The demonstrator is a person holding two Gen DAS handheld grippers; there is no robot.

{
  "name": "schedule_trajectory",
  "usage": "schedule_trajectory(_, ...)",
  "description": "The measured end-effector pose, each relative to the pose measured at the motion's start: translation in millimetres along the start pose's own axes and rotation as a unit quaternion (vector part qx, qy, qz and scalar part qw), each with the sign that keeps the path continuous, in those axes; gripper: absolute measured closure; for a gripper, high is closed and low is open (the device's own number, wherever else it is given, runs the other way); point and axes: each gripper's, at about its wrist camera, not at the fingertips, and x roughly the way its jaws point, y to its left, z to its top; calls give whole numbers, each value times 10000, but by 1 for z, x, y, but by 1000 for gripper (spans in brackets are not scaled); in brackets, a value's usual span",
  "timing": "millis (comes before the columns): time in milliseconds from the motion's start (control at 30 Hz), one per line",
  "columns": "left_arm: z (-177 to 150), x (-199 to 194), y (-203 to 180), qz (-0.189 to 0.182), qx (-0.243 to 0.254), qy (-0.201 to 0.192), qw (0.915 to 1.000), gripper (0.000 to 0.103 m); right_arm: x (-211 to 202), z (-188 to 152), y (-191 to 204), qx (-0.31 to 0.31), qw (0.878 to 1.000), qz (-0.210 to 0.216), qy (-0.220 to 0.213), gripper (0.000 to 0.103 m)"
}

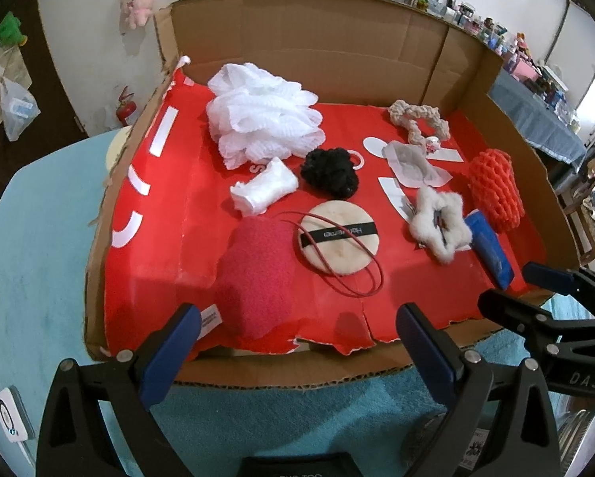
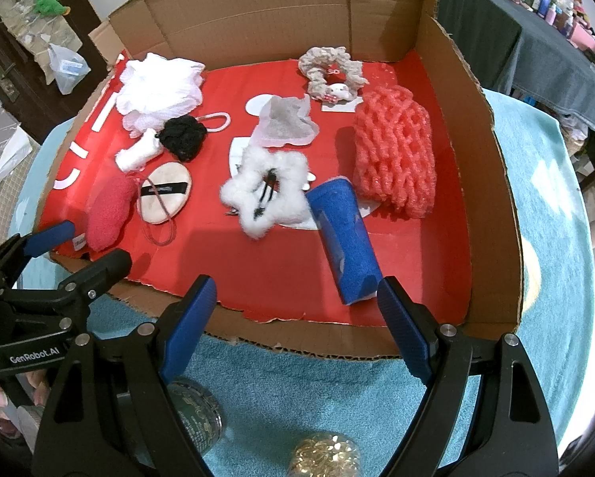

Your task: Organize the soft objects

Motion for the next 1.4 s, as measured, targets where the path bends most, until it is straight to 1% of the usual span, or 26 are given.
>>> schedule_trajectory(67, -1, -3, 1, -27, -1, -53, 10000, 3, -2, -1, 0, -18, 10000, -14, -45, 20)
schedule_trajectory(133, -3, -8, 2, 49, -53, -94, 9999, 3, -6, -1, 0, -49, 9999, -72, -121, 20)
schedule_trajectory(200, -4, -18, 4, 16, -92, -163, 9998, 3, -12, -2, -1, -37, 9996, -165, -239, 20)
schedule_trajectory(233, -4, -23, 6, 9, -118, -222, 9997, 3, -17, -2, -1, -25, 9995, -146, -293, 20)
schedule_trajectory(300, -4, -41, 10, 81, -212, -456, 9987, 3, -27, -2, -2, -9, 9992, -73, -381, 20)
schedule_trajectory(333, -5, -49, 11, 105, -238, -545, 9982, 3, -33, -2, -2, -17, 9990, -110, -433, 20)
schedule_trajectory(433, -12, -78, 13, 138, -255, -841, 9960, 3, -60, -6, 1, -117, 9963, -309, -790, 20)
schedule_trajectory(533, -25, -108, 10, 209, -195, -1213, 9922, 2, -86, -16, 3, -136, 9934, -348, -1082, 20)
schedule_trajectory(567, -31, -118, 7, 225, -141, -1349, 9905, 0, -99, -22, 4, -140, 9918, -336, -1226, 20)
schedule_trajectory(600, -42, -132, 3, 228, -60, -1544, 9877, 0, -106, -26, 4, -142, 9907, -325, -1313, 20)
schedule_trajectory(667, -54, -147, -2, 230, 36, -1765, 9840, 0, -128, -42, 9, -190, 9870, -304, -1568, 20)
schedule_trajectory(700, -67, -158, -6, 204, 104, -1929, 9809, 0, -136, -51, 12, -231, 9847, -304, -1698, 19)
schedule_trajectory(733, -74, -164, -9, 175, 134, -2015, 9792, 0, -145, -62, 14, -272, 9820, -328, -1839, 14)
schedule_trajectory(767, -82, -169, -11, 138, 158, -2091, 9777, 0, -152, -73, 16, -294, 9797, -351, -1953, 12)
schedule_trajectory(867, -111, -182, -17, 4, 173, -2316, 9727, 0, -168, -108, 24, -428, 9716, -412, -2291, 8)
schedule_trajectory(933, -133, -185, -21, 3, 185, -2462, 9691, 0, -171, -130, 28, -482, 9681, -432, -2421, 6)
schedule_trajectory(1000, -148, -182, -25, 147, 235, -2528, 9671, 0, -169, -153, 31, -500, 9652, -433, -2532, 6)
schedule_trajectory(1067, -163, -176, -29, 304, 263, -2560, 9658, 0, -163, -175, 32, -448, 9623, -519, -2632, 6)
schedule_trajectory(1133, -178, -165, -29, 280, 268, -2541, 9664, 0, -152, -192, 31, -396, 9615, -550, -2662, 5)
schedule_trajectory(1200, -191, -151, -27, 263, 181, -2433, 9694, 0, -139, -204, 29, -328, 9640, -530, -2587, 5)
schedule_trajectory(1267, -200, -136, -25, 195, 142, -2320, 9724, 0, -120, -212, 27, -285, 9686, -489, -2420, 5)
schedule_trajectory(1333, -204, -116, -24, 175, 118, -2093, 9776, 0, -102, -217, 25, -273, 9712, -503, -2313, 5)
schedule_trajectory(1400, -206, -95, -21, 171, 75, -1826, 9830, 0, -82, -219, 23, -247, 9746, -609, -2142, 5)
